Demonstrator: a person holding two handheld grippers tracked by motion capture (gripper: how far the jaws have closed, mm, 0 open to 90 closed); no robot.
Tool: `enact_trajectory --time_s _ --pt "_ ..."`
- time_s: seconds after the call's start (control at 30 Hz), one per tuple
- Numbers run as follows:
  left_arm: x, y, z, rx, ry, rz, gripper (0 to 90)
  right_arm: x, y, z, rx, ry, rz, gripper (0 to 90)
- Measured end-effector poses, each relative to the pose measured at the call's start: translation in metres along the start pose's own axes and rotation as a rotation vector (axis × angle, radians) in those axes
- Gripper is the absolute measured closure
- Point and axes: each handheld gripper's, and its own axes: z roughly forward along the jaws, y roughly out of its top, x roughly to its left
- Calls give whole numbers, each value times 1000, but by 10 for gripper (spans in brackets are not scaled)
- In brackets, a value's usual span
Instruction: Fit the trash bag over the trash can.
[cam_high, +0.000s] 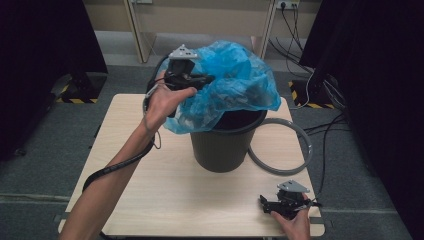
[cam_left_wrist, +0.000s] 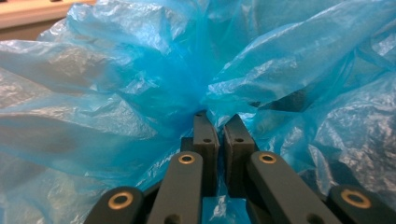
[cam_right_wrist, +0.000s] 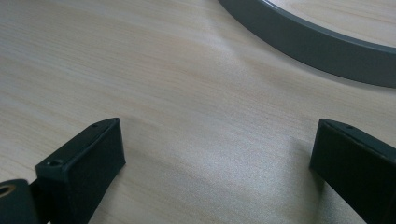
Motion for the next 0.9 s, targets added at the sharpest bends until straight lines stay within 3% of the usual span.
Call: enact_trajectory --time_s 0.3,0.43,0.7,0.83,0.9 --pt "-12 0 32 96 5 16 833 -1 0 0 -5 4 -14 33" --pt "-10 -2 33 95 -4 -7 714 0 0 0 -4 4 -14 33" --pt "-7 4 1 18 -34 -79 405 -1 0 0 -4 6 -15 33" --pt "2 7 -23 -29 -45 -107 338 -2 0 0 -1 13 -20 40" --pt "9 3 -36 -48 -35 -115 334 -4 1 -2 7 22 -18 100"
